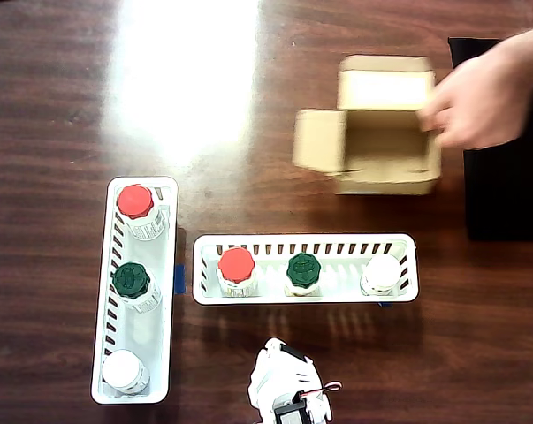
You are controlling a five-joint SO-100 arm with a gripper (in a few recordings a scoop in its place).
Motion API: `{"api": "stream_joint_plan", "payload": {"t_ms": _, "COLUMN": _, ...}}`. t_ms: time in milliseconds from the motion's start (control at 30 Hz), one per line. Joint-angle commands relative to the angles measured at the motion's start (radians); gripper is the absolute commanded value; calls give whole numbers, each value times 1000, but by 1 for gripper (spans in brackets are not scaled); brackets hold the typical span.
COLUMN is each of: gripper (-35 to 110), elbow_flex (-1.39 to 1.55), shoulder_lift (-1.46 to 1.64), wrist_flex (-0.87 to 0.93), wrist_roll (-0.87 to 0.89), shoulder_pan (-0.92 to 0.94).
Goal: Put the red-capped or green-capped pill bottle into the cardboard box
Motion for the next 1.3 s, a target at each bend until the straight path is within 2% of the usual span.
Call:
{"api": "stream_joint_plan", "payload": {"t_ms": 0, "gripper": -1, "elbow_flex": 2, "shoulder_lift": 86, "wrist_flex": 3, "wrist_roll": 407, "shoulder_pan": 181}}
{"api": "stream_joint_plan", "payload": {"t_ms": 633, "gripper": -1, "elbow_flex": 2, "shoulder_lift": 86, "wrist_flex": -63, "wrist_roll": 420, "shoulder_pan": 221}}
{"api": "stream_joint_plan", "payload": {"t_ms": 700, "gripper": -1, "elbow_flex": 2, "shoulder_lift": 86, "wrist_flex": -97, "wrist_roll": 480, "shoulder_pan": 209}}
{"api": "stream_joint_plan", "payload": {"t_ms": 933, "gripper": -1, "elbow_flex": -43, "shoulder_lift": 86, "wrist_flex": -316, "wrist_roll": 486, "shoulder_pan": 242}}
{"api": "stream_joint_plan", "payload": {"t_ms": 1100, "gripper": -1, "elbow_flex": -227, "shoulder_lift": 86, "wrist_flex": -204, "wrist_roll": 693, "shoulder_pan": 233}}
{"api": "stream_joint_plan", "payload": {"t_ms": 1267, "gripper": 0, "elbow_flex": -399, "shoulder_lift": 86, "wrist_flex": -126, "wrist_roll": 749, "shoulder_pan": 94}}
